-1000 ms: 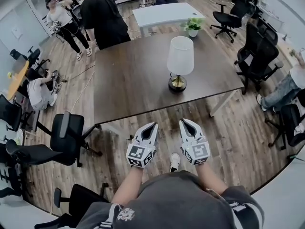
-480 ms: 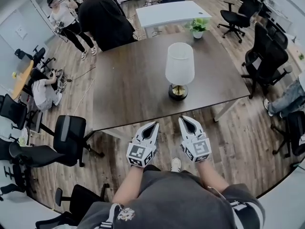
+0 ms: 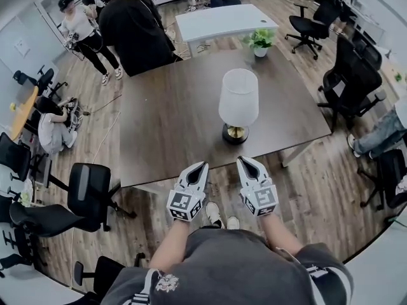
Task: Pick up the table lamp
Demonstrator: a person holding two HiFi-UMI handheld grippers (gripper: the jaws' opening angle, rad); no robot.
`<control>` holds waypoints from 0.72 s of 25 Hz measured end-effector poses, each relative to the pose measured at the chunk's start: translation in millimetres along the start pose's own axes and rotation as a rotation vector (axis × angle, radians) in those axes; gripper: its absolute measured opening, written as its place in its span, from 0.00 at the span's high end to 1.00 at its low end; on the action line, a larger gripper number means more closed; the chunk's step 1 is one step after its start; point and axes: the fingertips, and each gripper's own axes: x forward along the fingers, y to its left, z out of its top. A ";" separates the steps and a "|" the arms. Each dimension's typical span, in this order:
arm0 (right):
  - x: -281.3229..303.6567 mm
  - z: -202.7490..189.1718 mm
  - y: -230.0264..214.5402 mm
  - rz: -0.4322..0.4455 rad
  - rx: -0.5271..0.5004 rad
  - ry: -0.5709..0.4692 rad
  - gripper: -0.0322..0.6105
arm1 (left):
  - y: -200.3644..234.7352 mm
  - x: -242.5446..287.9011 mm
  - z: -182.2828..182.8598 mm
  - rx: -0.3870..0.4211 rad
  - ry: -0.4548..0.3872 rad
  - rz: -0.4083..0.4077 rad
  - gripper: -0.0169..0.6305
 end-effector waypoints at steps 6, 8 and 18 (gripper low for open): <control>33.8 2.3 -3.4 -0.020 -0.074 0.023 0.91 | 30.9 29.1 8.9 -0.008 -0.016 -0.050 0.96; 44.7 -2.0 -6.9 -0.036 -0.066 0.034 0.91 | 42.0 36.8 9.8 -0.010 -0.017 -0.060 0.96; 82.1 -21.8 -21.4 -0.141 -0.010 0.068 0.91 | 83.3 63.4 -2.6 -0.024 -0.012 -0.120 0.96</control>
